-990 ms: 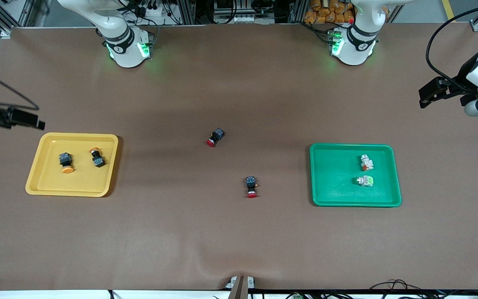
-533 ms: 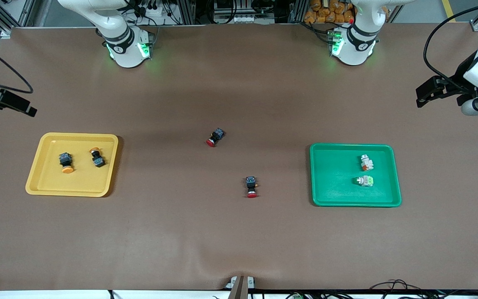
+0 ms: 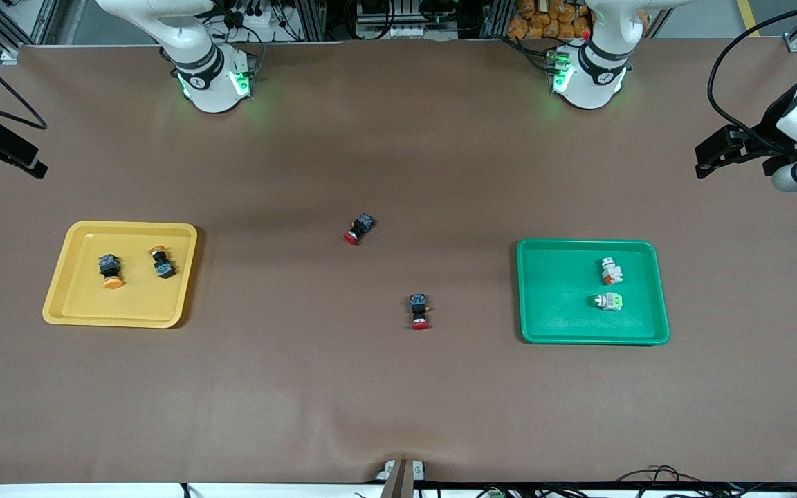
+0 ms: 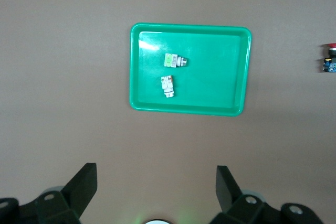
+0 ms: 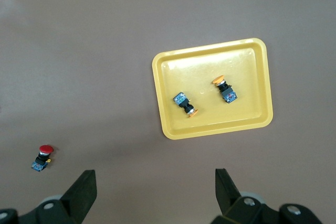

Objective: Place green and yellow buttons in trays

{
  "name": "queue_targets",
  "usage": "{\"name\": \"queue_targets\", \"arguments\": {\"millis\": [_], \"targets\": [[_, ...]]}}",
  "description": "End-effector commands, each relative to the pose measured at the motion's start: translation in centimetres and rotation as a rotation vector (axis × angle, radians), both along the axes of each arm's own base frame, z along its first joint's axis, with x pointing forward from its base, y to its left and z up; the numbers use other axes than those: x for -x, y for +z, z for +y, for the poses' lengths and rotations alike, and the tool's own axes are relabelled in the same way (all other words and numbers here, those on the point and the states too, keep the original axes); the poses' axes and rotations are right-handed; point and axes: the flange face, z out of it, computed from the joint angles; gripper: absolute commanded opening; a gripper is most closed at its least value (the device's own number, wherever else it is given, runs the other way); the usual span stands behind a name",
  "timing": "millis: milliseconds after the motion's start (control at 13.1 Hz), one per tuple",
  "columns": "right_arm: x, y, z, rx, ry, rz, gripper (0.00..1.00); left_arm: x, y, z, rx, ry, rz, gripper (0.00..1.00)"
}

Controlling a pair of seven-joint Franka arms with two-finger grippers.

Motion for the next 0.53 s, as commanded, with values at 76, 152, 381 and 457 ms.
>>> {"name": "queue_targets", "arguments": {"millis": [76,152,381,457], "targets": [[0.6,1.0,0.4,0.005,0.019,-0.013,1.00,0.9,1.2,0.3,0.021,-0.005,-0.009,1.00],[0.4,1.1,0.4,0.005,0.021,-0.016,1.00,0.9,1.2,0.3,0.021,-0.005,-0.008,1.00],[-0.5,1.4,0.3,0.007,0.020,-0.012,1.00,1.0,1.1,0.0,0.019,-0.009,-0.005,1.00],[-0.4,1.4,0.3,0.006,0.021,-0.010,1.00,1.0,1.1,0.1,0.019,-0.006,-0.006,1.00]]}}
